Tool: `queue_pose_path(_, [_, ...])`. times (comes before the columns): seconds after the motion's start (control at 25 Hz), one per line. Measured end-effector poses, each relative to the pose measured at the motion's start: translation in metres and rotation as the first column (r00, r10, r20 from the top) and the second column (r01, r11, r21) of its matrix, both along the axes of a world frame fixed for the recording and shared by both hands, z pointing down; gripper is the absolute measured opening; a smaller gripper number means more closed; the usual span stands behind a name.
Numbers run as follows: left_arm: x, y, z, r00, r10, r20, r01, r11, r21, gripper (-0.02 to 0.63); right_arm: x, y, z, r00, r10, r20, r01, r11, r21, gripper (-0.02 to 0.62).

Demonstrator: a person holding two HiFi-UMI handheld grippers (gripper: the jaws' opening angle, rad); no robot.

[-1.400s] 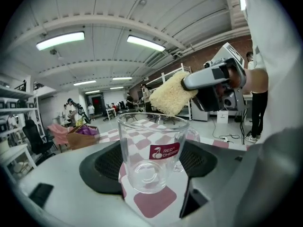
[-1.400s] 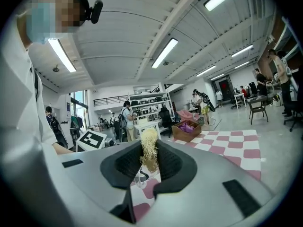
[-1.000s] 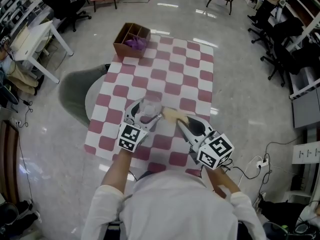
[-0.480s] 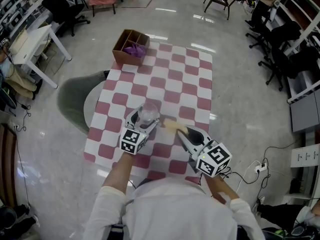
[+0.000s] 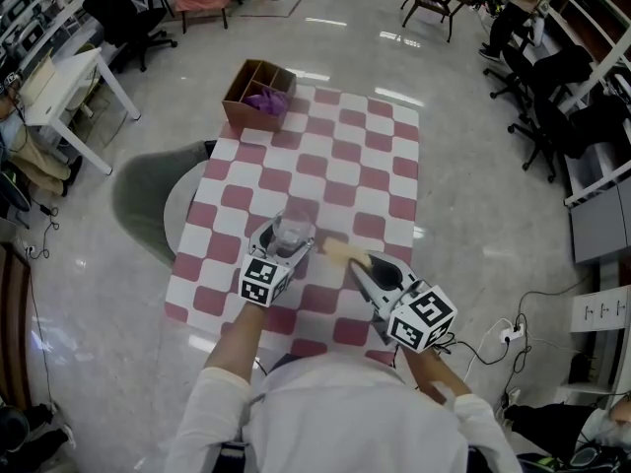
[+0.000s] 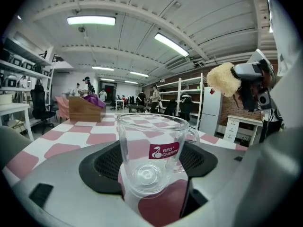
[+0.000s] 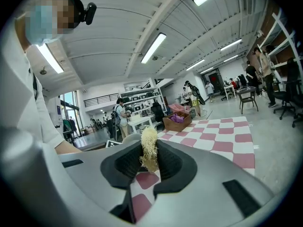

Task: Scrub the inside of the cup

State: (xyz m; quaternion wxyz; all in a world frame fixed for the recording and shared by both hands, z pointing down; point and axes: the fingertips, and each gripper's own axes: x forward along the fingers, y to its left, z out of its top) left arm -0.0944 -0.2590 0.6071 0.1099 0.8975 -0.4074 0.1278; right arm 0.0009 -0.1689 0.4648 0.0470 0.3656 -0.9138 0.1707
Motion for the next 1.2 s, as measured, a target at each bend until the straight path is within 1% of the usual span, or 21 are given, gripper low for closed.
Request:
queue_pose_path(0.28, [-0.0006,-0.0012,-0.0003,1.000,0.007,-0.004,-0.007,1.000,-0.017,0.360,0.0031,-0.0004,-0.0018,1.000,0.008,-0.003,-0.008,1.000,0.002,0.086])
queue_pose_path(0.56, [-0.0008,0.0019,0.0028,0.999,0.026,0.021,-0.026,0.999,-0.021,0.360,-0.0009,0.0011,-0.0005,1.000,-0.004,-0.001,0.004,1.000,-0.001,0.087])
queue_pose_path(0.76, [-0.0006,0.0027,0.0018,0.999,0.042,-0.003,-0.042,0.999,-0.024,0.360,-0.0041,0.0031,-0.0030,1.000,-0.018,0.001,0.018,1.000,0.002,0.087])
queue_pose_path(1.04, [-0.0021,0.0049,0.0020,0.999,0.042,-0.012,-0.042,0.998,-0.039,0.367,-0.0023,0.0046,-0.0054,1.000,-0.016,0.003,0.016,1.000,0.009,0.087])
queue_pose_path(1.2, [-0.0063,0.0075,0.0002,0.999,0.052,-0.004,-0.052,0.998,-0.037,0.367,-0.0020,0.0043,-0.0043,1.000,-0.013,0.005,0.013,1.000,0.011,0.087])
